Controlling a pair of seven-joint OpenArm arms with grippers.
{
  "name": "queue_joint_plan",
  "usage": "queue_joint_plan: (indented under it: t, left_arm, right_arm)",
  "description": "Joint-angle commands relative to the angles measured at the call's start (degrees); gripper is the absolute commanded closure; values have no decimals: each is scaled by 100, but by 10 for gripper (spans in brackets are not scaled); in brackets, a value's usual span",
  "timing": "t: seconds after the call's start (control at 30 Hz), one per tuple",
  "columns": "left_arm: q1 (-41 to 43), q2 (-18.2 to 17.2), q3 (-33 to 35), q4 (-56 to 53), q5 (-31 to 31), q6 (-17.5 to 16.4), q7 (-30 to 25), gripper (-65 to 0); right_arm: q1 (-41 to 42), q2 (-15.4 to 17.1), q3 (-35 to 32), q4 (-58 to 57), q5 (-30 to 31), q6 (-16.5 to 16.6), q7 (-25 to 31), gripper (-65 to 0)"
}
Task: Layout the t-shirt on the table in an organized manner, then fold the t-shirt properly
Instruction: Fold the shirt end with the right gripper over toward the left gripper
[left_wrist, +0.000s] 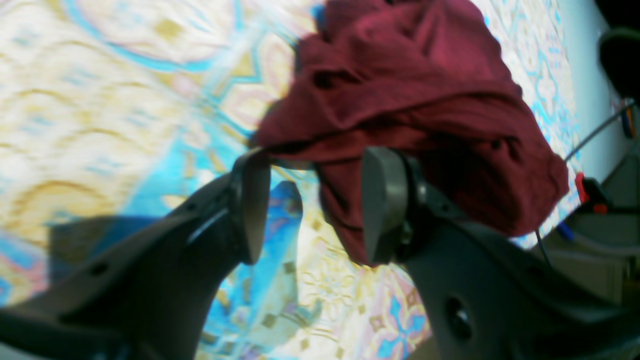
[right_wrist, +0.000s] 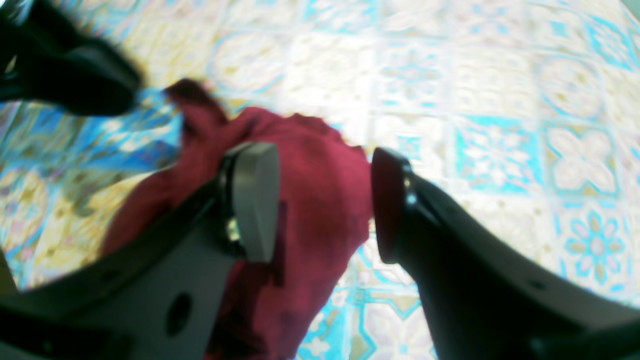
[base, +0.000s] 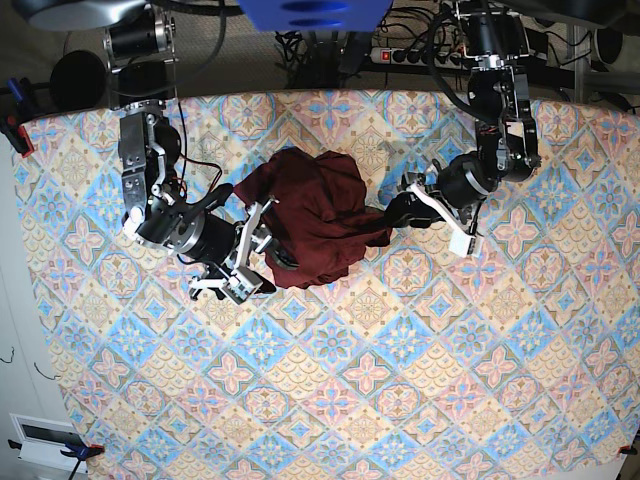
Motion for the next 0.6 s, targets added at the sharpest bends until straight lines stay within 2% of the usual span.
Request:
queue_joint_plan:
  t: [0.0, 0.1, 0.27, 0.33, 0.47, 0.57]
  left_arm:
    - [-159, -28, -128, 89, -117, -38, -75, -276]
    - [-195, -28, -356, 63, -55, -29, -75, -276]
    - [-581, -28, 101, -711, 50, -20, -67, -276]
    - [-801, -1, 233, -1080, 200, -20, -67, -276]
    - [-1241, 218, 400, -1555, 402, -20, -111, -276]
    - [-1566, 377, 409, -1608, 613, -20, -119, -276]
  right_arm:
    - [68, 34, 30, 2, 28, 14, 81, -284]
    - [-11, 34, -119, -121, -253, 14, -113, -250]
    - [-196, 34, -788, -86, -570, 14, -192, -130]
    - [-196, 69, -1069, -25, -570, 14, -201, -120]
    - [-178, 474, -1974, 353, -570, 14, -218, -120]
    - [-161, 588, -2282, 494, -587, 14, -210, -119]
